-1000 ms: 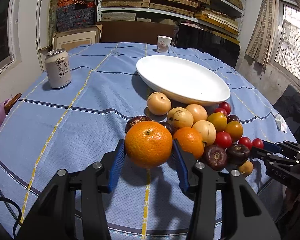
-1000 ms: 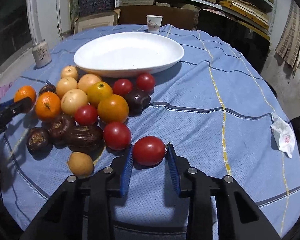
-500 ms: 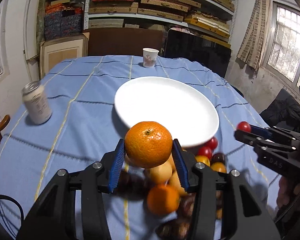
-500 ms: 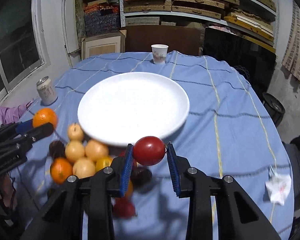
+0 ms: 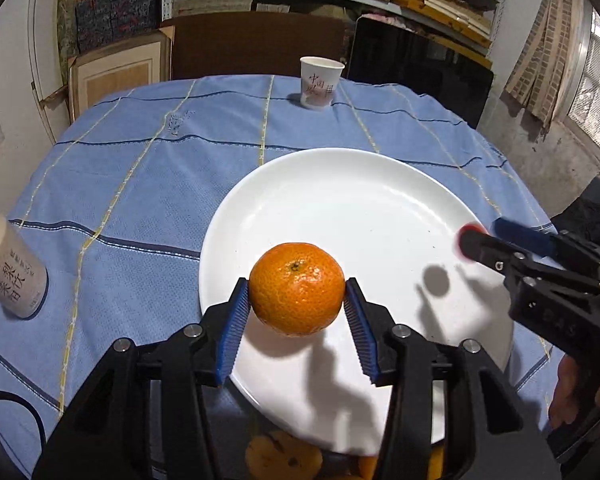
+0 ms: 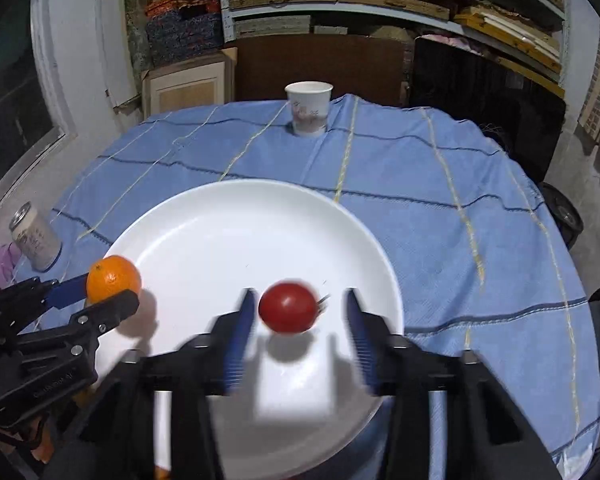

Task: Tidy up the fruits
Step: 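Carry both fruits onto the white plate and open both tools, then grasp a dark brown fruit with the left tool while the right tool grasps a small brown fruit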

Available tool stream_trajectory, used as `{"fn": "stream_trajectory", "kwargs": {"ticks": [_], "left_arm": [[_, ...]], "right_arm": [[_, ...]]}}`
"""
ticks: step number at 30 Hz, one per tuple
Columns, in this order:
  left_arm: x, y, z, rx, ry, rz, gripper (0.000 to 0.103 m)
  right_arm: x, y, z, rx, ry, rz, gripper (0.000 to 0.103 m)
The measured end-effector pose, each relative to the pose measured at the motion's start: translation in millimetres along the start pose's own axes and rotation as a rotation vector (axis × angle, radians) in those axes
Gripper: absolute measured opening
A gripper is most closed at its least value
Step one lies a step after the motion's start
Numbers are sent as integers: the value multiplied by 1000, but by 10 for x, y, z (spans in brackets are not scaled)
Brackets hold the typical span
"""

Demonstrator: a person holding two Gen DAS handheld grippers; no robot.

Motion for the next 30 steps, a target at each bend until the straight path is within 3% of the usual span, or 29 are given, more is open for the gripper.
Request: {"fn": "stream_trajectory", "kwargs": {"ticks": [3, 4, 10, 12, 21, 25, 30], "left_arm": [[-6, -36, -196, 76, -31, 11, 80], [-16, -34, -304, 105, -40, 13, 81], [-107, 360, -842, 128, 7, 8, 84], [-120, 635, -1029, 133, 23, 29, 89], [-91, 1785, -1393, 75, 33, 128, 90], [72, 2057, -1404, 66, 2, 197, 89], [292, 2216, -1398, 68, -4, 263, 89]], "right_arm": [[12, -33, -153, 56, 6, -4, 69], [18, -5, -225, 67, 6, -1, 69], [47, 460, -764, 91, 2, 13, 69], [24, 705, -940, 90, -18, 13, 69], [-316, 1855, -1345, -12, -148, -21, 69], [-539, 2027, -1424, -2, -121, -98, 69], [-540, 2089, -1479, -4, -95, -81, 69]]}}
Point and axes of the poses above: each gripper's, at about its wrist camera, not at the fingertips, and z roughly the way its jaws point, x to its right, y to its underside, the point moved 3 cm from there along z, roughly the way its jaws point, and after that the axes turned 2 degrees about -z, right-handed, at the moved point
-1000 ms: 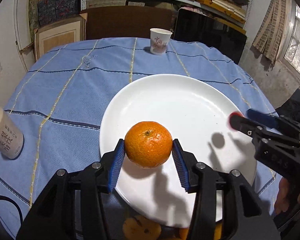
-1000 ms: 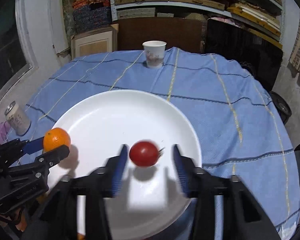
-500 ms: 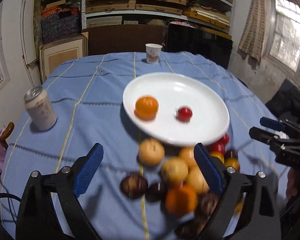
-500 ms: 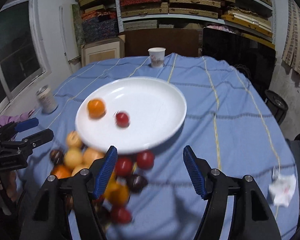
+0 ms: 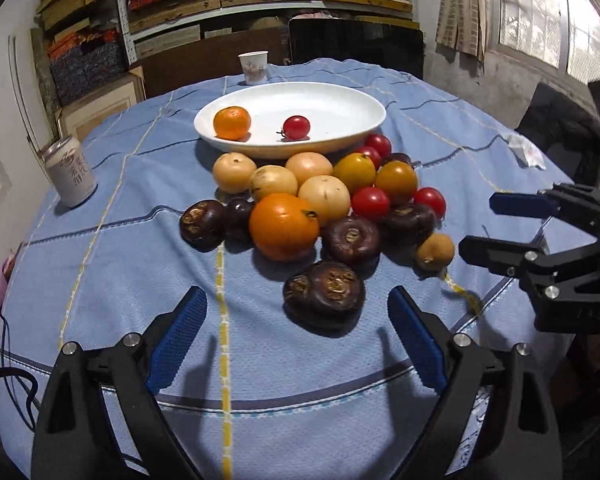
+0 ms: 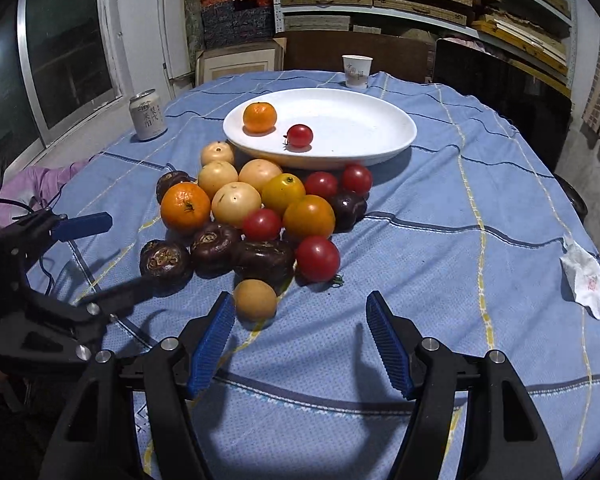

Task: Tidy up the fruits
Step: 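Grasp a dark brown fruit with the left tool while the right tool grasps a small brown fruit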

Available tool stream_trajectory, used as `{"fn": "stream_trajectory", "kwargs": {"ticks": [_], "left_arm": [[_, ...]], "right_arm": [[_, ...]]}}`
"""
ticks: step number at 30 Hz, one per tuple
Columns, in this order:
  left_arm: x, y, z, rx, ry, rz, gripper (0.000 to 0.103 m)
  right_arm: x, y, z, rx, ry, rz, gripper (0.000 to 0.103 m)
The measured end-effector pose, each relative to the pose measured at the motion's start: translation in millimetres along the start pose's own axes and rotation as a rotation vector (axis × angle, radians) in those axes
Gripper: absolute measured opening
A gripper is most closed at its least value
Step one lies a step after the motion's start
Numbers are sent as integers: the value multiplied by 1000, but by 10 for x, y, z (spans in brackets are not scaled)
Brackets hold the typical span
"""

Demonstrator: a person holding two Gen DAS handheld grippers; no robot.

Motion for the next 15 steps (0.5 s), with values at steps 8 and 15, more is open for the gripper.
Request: {"fn": "stream_trajectory", "kwargs": {"ticks": [8, 15], "left_arm": [[25, -47, 239, -46, 21, -21, 46], [-113, -35, 140, 21, 65, -98, 46]], "right_arm": [[93, 52, -43, -6, 26, 25, 69], [14, 46, 17, -13, 0, 11, 69]]}}
Point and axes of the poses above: each gripper's, at about its wrist camera, not at the fingertips, and z roughly the way its jaws point, x to its right, y to its underside, the point moved 3 cm from there along z, roughly the way its jaws point, and after that the axes turned 2 degrees about -z, right-handed, at the moved point
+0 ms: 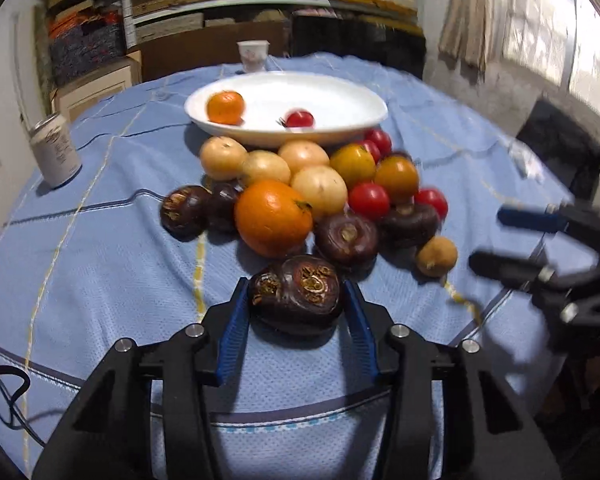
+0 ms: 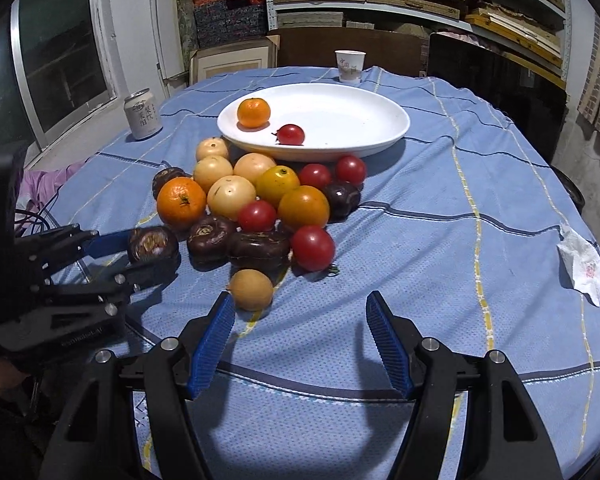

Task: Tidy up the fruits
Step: 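Grasp a dark brown fruit with the left tool while the right tool grasps a small brown fruit, then carry both fruits onto the white plate and release them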

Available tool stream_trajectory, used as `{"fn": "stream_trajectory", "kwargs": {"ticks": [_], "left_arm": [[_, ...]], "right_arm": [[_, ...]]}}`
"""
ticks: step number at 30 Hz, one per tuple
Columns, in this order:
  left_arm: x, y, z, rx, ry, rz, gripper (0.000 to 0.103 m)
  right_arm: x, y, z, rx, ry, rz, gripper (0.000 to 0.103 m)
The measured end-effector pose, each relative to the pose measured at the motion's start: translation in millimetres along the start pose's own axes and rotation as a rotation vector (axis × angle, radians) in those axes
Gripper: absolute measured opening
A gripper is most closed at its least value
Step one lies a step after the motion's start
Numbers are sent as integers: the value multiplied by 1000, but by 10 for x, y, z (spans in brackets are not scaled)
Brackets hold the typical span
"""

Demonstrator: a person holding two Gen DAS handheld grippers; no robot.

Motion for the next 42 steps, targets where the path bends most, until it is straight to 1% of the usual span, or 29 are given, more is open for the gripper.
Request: {"fn": "stream_trajectory", "kwargs": {"ticks": [2, 4, 8, 11, 12, 13, 14, 15, 16, 18, 25, 42], "left_arm": [[-75, -12, -40, 25, 12, -42, 46], [-107, -21, -61, 38, 14, -60, 46], [-79, -16, -62, 36, 16, -48, 46], [-74, -8, -61, 35, 17, -41, 46], [-75, -9, -65, 36, 17, -41, 46], [-73, -6, -66, 36, 18, -41, 46], [-71, -4, -65, 35, 17, -40, 46], [-73, -6, -63, 35, 17, -40, 46], [-72, -6, -65, 35, 18, -39, 46], [-72, -4, -62, 35, 18, -40, 46], [-77, -1, -58, 33, 15, -43, 46], [-94, -5, -52, 27, 3, -49, 46]], "right_arm": [[-58, -1, 40, -7, -10, -13, 69], [-106, -4, 85, -14, -16, -20, 69], [-187, -20, 172, -22, -15, -29, 68], [-244, -52, 217, -13, -6, -39, 68], [-262, -61, 240, -12, -3, -44, 63], [-274, -67, 268, -17, -3, -47, 53], [-284, -67, 304, -27, -8, -50, 49], [-287, -61, 338, -36, -18, -46, 35], [-283, -54, 353, -37, -20, -44, 32], [-290, -51, 340, -23, -20, -50, 29], [-263, -26, 290, -9, -35, -29, 29], [-168, -1, 158, 19, -31, -9, 29]]}}
Point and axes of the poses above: each gripper's, at about its wrist camera, not at the fingertips, and z roughly the way its jaws point, x to its right, y to its underside, the point moved 3 cm from there along z, roughly the way its jaws point, and after that the axes turned 2 degrees about -z, right-handed, at the moved point
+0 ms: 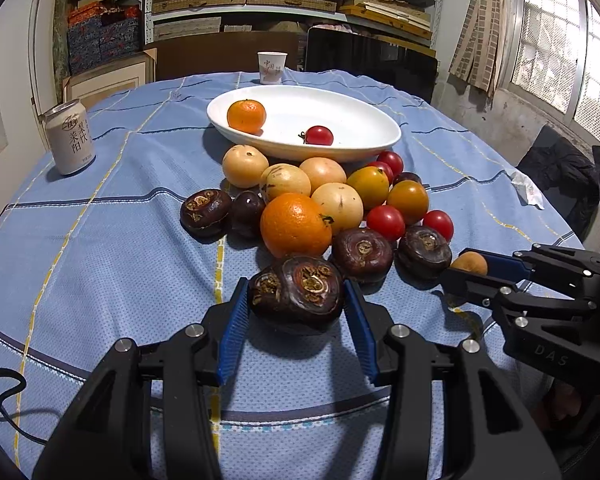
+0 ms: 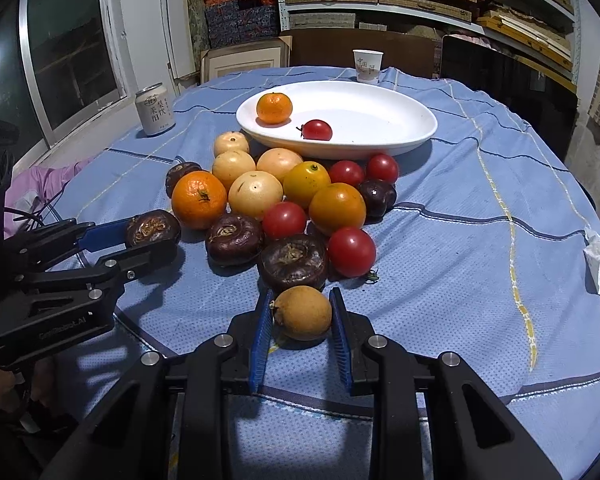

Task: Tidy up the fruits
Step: 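Carry both fruits onto the white plate and release them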

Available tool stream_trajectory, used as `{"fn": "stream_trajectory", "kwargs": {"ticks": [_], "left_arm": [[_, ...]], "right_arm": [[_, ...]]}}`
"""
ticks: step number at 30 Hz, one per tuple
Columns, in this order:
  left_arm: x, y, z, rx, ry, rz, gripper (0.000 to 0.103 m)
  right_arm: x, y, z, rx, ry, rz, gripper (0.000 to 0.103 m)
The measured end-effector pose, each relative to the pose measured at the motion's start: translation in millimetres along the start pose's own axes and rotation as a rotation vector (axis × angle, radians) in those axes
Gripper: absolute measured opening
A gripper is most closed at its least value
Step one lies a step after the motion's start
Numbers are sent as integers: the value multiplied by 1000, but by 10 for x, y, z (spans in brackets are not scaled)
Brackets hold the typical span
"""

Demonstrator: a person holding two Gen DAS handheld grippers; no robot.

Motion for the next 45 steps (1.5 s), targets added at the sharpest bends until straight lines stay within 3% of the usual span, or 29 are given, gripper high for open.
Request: {"fn": "stream_trajectory", "kwargs": {"ticks": [7, 13, 24, 32, 39, 43, 44, 45], "left_arm": [[-48, -13, -90, 8, -5, -19, 46], [-83, -233, -225, 40, 4, -33, 46], [76, -1087, 39, 69, -14, 21, 46], [148, -1815, 789, 30, -20, 26, 46], [125, -2016, 1383, -24, -60, 32, 46], [28, -2087, 1607, -95, -39, -8, 46], [0, -2104, 1650, -113, -39, -21, 46], [-15, -2113, 1662, -114, -45, -23, 48]], "right_arm": [[92, -82, -153, 36, -7, 25, 29], [266, -261, -317, 89, 3, 46, 29], [623, -892, -349, 172, 30, 55, 29], [890, -1622, 214, 169, 85, 8, 29], [1101, -1939, 836, 117, 97, 38, 29], [1166, -2039, 1068, 100, 59, 64, 30], [1175, -2068, 1114, 93, 47, 71, 32], [1183, -2093, 1145, 91, 42, 73, 46]]}}
Point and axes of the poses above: each gripper's, at about its wrist camera, not at the fingertips, and z roughly the way its jaws point, x to its right, y to its underside, the point moved 3 cm from there along z, roughly the way its jaws point, and after that the axes turned 2 degrees about -z, right-handed, at the moved point
